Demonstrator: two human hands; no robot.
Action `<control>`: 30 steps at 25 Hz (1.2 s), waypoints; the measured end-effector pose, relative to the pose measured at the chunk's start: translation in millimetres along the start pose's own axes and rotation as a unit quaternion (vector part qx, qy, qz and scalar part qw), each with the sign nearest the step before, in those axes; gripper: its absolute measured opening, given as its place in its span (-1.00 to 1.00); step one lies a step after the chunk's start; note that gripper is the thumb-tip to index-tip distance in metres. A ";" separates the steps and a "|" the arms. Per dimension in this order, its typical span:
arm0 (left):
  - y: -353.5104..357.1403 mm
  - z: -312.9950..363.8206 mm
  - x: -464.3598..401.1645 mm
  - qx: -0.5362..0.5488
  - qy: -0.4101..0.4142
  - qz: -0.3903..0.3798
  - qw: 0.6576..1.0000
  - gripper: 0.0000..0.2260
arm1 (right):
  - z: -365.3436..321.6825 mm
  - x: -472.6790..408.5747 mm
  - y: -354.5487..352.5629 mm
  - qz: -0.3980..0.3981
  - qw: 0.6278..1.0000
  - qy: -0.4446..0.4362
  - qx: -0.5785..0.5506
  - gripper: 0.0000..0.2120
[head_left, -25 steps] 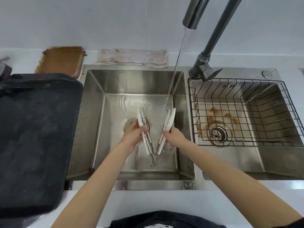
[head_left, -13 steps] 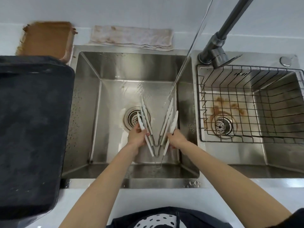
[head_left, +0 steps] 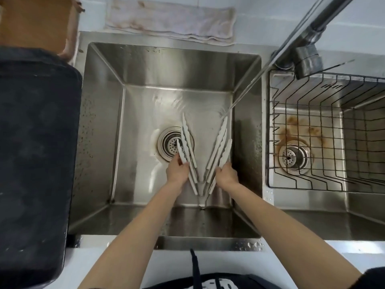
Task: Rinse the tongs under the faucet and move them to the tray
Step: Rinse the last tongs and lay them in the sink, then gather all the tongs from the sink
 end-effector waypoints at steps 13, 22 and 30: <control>6.2 17.7 -22.3 -0.242 0.002 0.025 0.970 -0.33 | -22.9 -11.6 -15.6 0.097 0.994 -0.028 0.044 -0.35; 11.5 20.0 -29.6 -0.311 -0.015 0.032 0.950 -0.36 | -24.4 -22.6 -9.2 0.076 0.992 0.010 0.098 -0.28; 0.6 17.4 -14.5 -0.180 0.022 0.008 0.983 -0.44 | -30.5 1.5 -4.5 0.037 0.998 -0.056 0.007 -0.24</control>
Point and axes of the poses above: each hand's wrist, its own x-axis away from the middle knuckle, its own y-axis out of the palm, z = x × y, the point moved 9 cm from there along -x, towards the middle knuckle, and after that the axes turned 14 degrees about -z, right-handed, at the moved point
